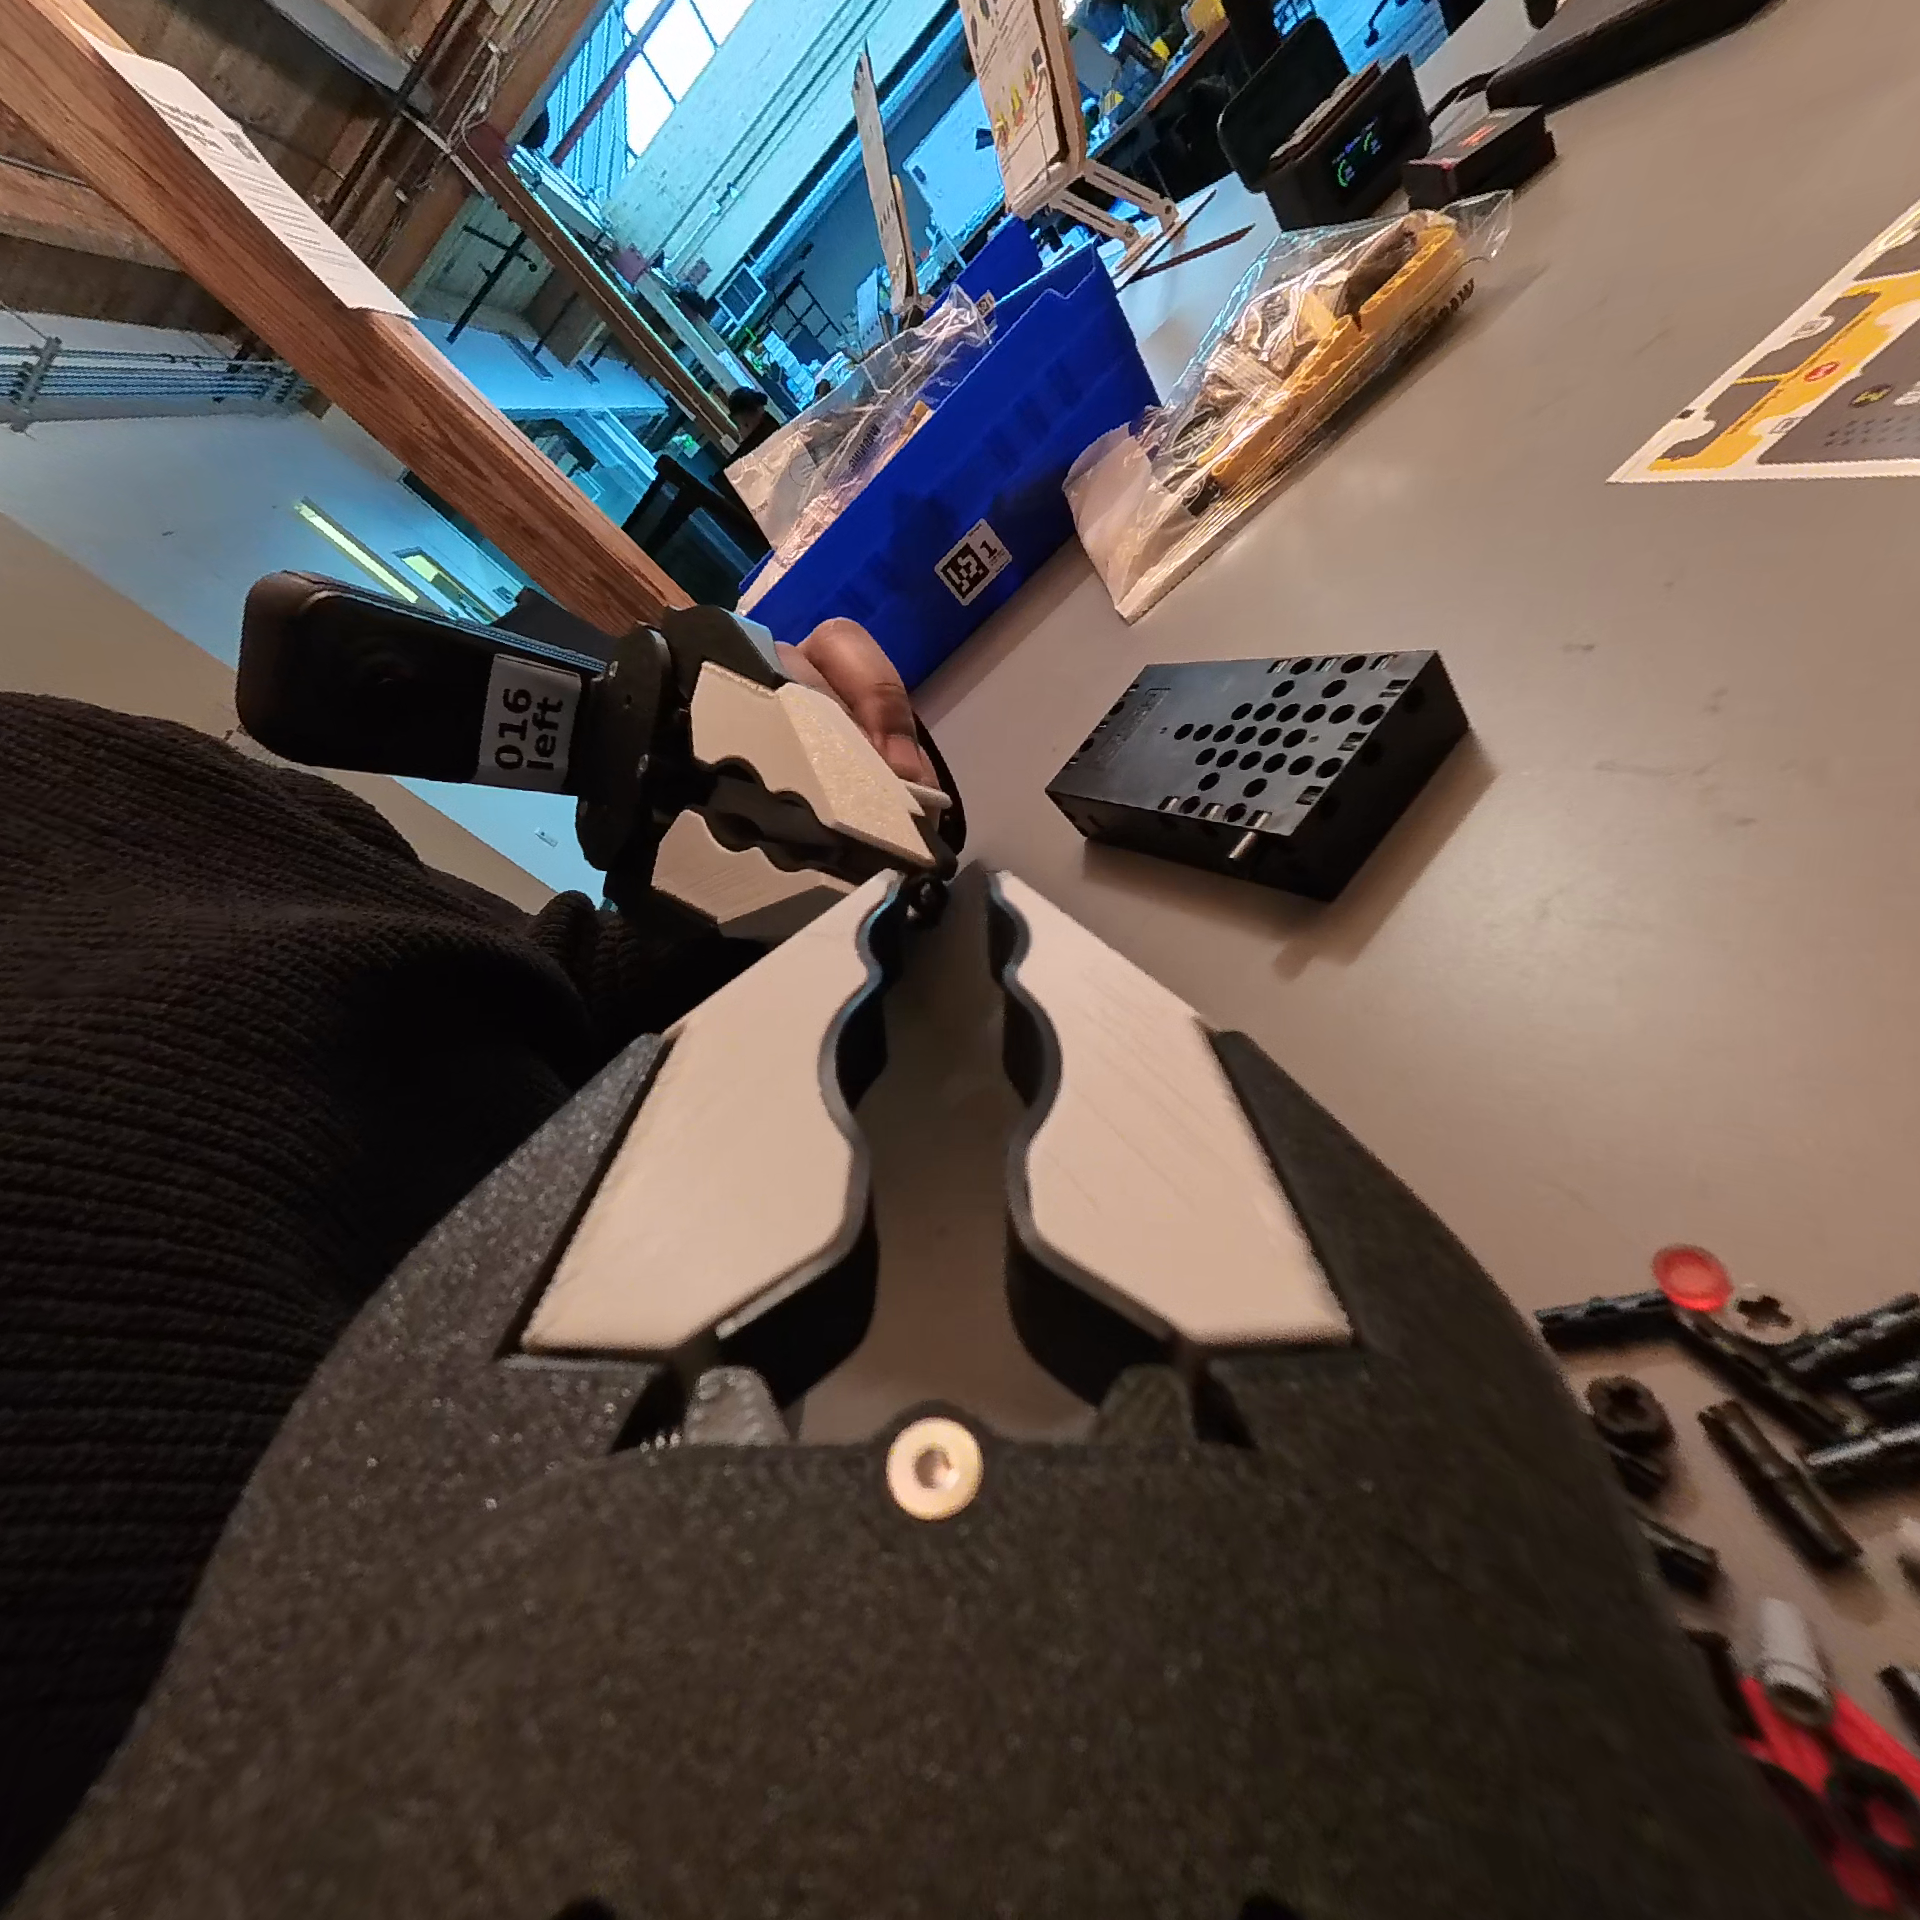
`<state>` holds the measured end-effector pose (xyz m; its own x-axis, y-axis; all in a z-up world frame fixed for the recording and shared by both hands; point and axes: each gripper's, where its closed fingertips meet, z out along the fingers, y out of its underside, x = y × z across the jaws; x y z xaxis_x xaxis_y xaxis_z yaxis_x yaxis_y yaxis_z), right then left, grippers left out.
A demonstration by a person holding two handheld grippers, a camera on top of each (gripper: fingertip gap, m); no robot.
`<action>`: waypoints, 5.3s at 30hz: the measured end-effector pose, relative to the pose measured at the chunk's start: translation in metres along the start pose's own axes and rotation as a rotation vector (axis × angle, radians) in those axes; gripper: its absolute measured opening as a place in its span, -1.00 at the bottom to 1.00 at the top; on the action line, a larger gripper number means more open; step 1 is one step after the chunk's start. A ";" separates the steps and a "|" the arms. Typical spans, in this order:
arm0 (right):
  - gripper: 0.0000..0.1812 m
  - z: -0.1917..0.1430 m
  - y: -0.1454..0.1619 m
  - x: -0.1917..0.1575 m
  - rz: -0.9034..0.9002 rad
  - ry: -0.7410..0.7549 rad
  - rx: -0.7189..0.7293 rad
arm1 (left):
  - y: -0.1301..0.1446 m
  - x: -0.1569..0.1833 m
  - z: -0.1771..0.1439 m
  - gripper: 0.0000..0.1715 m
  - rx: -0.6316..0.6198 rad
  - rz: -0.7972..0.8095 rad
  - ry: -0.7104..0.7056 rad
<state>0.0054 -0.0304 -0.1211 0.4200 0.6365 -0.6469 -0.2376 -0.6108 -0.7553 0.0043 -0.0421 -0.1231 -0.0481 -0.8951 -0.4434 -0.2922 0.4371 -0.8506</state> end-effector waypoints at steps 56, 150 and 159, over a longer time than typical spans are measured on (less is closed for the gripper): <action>-0.92 -0.011 -0.015 0.014 -0.108 0.143 0.062 | 0.108 -0.048 0.009 -0.10 -0.489 -0.441 0.023; -0.92 0.017 0.002 0.043 -1.129 0.720 -0.271 | 0.087 -0.027 -0.002 -0.24 -0.367 -0.822 0.257; -0.92 0.017 0.001 0.044 -0.960 0.680 -0.236 | 0.087 -0.028 -0.002 -0.25 -0.361 -0.863 0.265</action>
<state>0.0091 0.0047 -0.1520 0.7311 0.5439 0.4119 0.5627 -0.1393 -0.8149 -0.0217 0.0202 -0.1839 0.1192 -0.9052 0.4079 -0.6014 -0.3927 -0.6958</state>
